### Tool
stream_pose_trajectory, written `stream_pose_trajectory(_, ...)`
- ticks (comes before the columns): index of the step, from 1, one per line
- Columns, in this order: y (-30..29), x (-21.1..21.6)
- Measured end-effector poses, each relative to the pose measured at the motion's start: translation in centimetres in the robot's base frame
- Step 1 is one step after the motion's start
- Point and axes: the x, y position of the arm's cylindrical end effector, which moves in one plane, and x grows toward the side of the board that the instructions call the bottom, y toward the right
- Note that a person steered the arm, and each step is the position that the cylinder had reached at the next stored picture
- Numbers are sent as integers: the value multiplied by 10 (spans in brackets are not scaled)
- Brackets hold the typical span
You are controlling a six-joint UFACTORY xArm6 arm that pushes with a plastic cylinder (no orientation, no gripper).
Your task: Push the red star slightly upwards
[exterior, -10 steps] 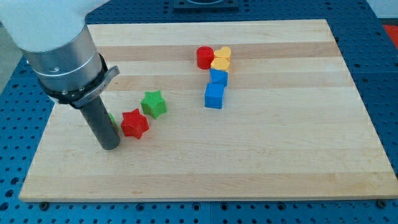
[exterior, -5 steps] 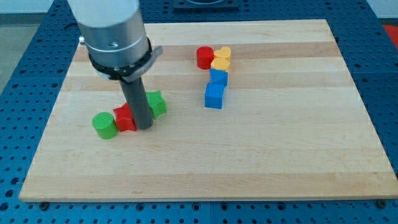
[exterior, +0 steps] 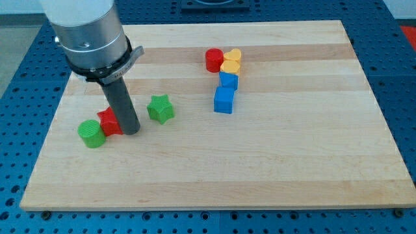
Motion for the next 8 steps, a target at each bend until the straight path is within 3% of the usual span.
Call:
stream_pose_trajectory(3, -36, 31)
stream_pose_trajectory(4, -61, 26)
stream_pose_trajectory(6, -67, -25)
stream_pose_trajectory(8, -66, -17)
